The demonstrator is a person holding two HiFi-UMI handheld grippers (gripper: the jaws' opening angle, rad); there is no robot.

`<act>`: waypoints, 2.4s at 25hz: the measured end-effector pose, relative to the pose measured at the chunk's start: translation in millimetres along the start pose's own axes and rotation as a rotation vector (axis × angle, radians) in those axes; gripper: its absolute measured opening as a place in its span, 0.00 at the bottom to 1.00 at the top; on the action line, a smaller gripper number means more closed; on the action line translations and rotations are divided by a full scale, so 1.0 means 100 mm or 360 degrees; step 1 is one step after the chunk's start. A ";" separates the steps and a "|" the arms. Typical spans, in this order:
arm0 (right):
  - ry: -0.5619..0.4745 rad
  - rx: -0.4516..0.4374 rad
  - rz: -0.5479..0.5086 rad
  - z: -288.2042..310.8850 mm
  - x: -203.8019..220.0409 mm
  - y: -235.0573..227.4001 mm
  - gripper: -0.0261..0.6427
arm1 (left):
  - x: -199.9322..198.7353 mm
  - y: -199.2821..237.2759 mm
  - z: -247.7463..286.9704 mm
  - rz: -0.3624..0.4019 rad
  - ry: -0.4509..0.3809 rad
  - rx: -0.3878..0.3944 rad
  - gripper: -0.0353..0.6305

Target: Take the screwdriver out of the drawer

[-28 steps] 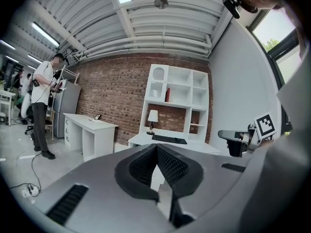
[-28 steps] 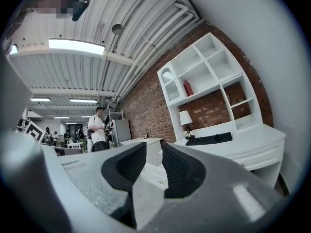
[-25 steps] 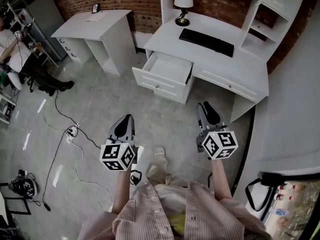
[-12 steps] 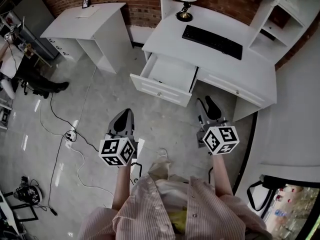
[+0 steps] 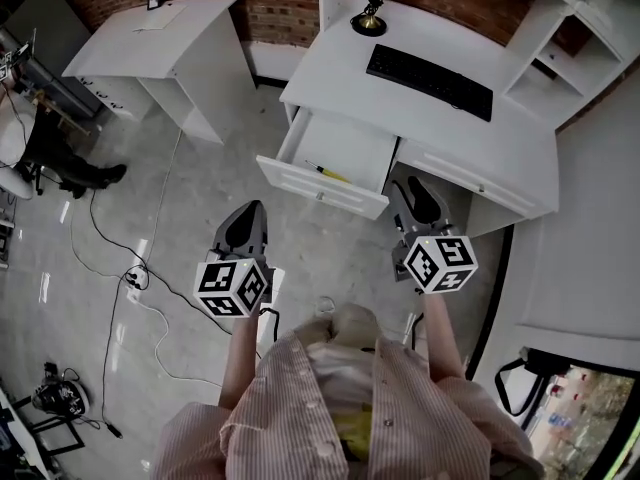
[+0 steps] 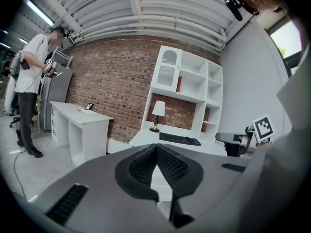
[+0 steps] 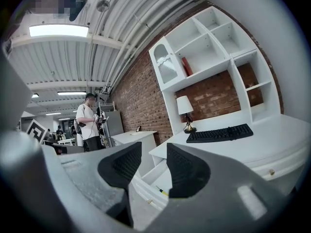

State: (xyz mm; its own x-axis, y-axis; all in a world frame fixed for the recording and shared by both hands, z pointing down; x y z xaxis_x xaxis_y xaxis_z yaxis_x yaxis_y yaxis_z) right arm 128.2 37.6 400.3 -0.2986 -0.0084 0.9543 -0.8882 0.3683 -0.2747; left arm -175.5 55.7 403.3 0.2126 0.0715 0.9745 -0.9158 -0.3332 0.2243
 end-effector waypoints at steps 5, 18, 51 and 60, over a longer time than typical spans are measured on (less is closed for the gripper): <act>0.0044 -0.0012 0.0012 0.18 0.10 -0.02 0.26 | 0.06 0.11 0.14 -0.0018 0.0026 0.0015 0.05; 0.0249 -0.0096 0.0025 0.86 0.41 -0.21 0.26 | 0.26 0.35 0.68 -0.0099 0.0133 -0.0004 0.05; 0.1234 -0.0670 -0.0022 2.48 1.95 -0.60 0.26 | 1.07 0.84 2.32 -0.0202 0.0626 -0.0050 0.05; 0.1478 -0.0716 -0.0103 2.58 2.52 -0.68 0.26 | 1.26 1.06 2.54 -0.0221 0.0767 -0.0005 0.05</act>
State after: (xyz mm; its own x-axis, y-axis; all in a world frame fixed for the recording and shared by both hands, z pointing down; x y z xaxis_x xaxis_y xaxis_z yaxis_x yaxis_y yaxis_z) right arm 23.3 -229.2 629.5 0.3017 0.6101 0.7326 -0.6234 0.7077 -0.3326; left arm -159.3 -208.9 548.6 0.1517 0.5412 0.8271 -0.8913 -0.2868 0.3512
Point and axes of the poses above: the fingertips, and each gripper's own axes: z forward along the fingers, y to its left, x out of its underside, the point moved 6 cm from there along -z, backward along the fingers, and after that the axes turned 14 degrees about -y, right-handed, at the moved point
